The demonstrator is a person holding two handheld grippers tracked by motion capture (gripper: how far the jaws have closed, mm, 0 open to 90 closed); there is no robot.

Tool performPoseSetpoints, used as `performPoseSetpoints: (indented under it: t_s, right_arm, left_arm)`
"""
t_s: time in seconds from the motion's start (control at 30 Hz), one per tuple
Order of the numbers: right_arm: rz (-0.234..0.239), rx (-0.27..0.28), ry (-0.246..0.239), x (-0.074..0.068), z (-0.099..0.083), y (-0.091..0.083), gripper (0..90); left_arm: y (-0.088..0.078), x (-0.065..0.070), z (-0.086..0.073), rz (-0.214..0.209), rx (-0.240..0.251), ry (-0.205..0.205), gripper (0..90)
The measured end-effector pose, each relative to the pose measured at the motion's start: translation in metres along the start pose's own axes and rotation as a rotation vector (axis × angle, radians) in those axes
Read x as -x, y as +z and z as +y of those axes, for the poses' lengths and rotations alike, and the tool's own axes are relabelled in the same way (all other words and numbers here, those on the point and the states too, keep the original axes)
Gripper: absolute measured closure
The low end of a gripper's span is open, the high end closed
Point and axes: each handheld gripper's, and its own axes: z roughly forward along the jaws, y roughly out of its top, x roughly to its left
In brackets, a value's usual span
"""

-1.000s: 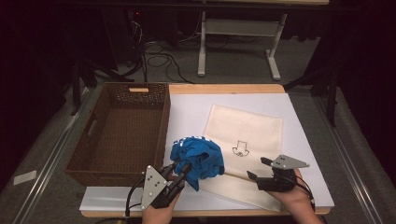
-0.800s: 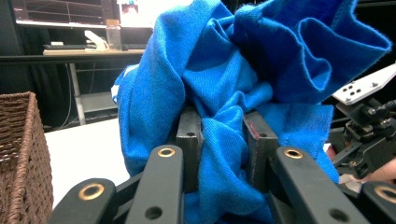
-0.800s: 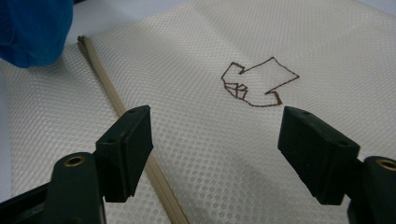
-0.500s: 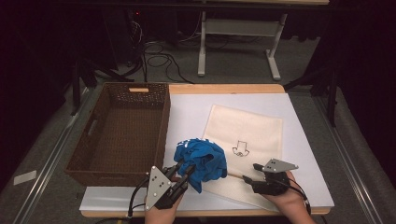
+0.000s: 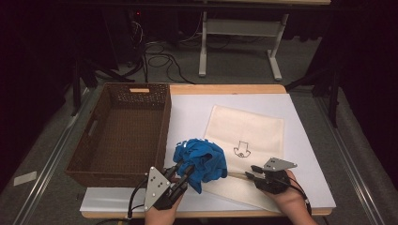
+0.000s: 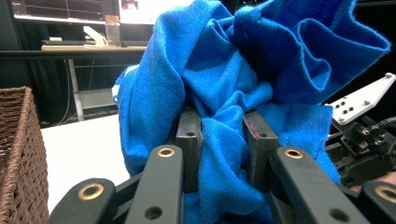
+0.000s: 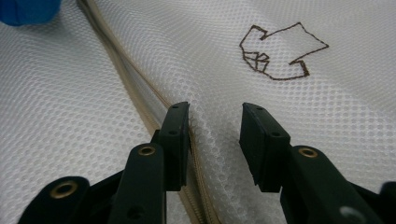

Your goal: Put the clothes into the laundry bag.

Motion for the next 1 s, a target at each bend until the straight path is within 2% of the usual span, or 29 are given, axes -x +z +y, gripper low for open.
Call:
performPoseSetpoints:
  t_s: [0.07,0.13,0.3,0.4,0.47,0.57,0.6,0.73,1.0]
  right_arm:
    - [-0.005,-0.007,0.012,0.001,0.001,0.001,65.0]
    - [-0.005,-0.014,0.003,0.001,0.001,0.002,65.3]
    - [0.024,-0.033,-0.036,-0.004,-0.001,0.003,63.0]
    - [0.015,-0.05,-0.056,-0.008,-0.002,0.005,63.4]
    - [0.01,-0.049,-0.055,-0.008,-0.002,0.005,66.1]
    - [-0.002,-0.044,-0.052,-0.007,-0.002,0.005,73.5]
    - [-0.003,-0.044,-0.05,-0.006,-0.001,0.005,78.5]
    - [-0.001,-0.034,-0.046,-0.006,0.0,0.004,86.9]
    - [0.007,0.005,-0.028,-0.004,0.003,-0.003,88.0]
  left_arm:
    - [0.0,0.0,0.0,0.001,0.002,0.001,72.5]
    - [-0.001,-0.001,0.0,0.002,0.002,0.001,72.5]
    - [-0.002,-0.001,0.001,0.002,0.009,-0.007,72.4]
    - [-0.002,0.0,0.001,-0.001,0.011,-0.007,72.5]
    - [-0.003,0.0,0.002,-0.003,0.011,-0.009,72.5]
    - [-0.003,0.001,0.002,-0.008,0.012,-0.009,72.4]
    - [-0.003,0.002,0.002,-0.011,0.012,-0.009,72.5]
    - [-0.002,0.005,0.002,-0.02,0.011,-0.001,72.5]
    - [-0.001,0.014,0.002,-0.049,0.014,-0.002,72.4]
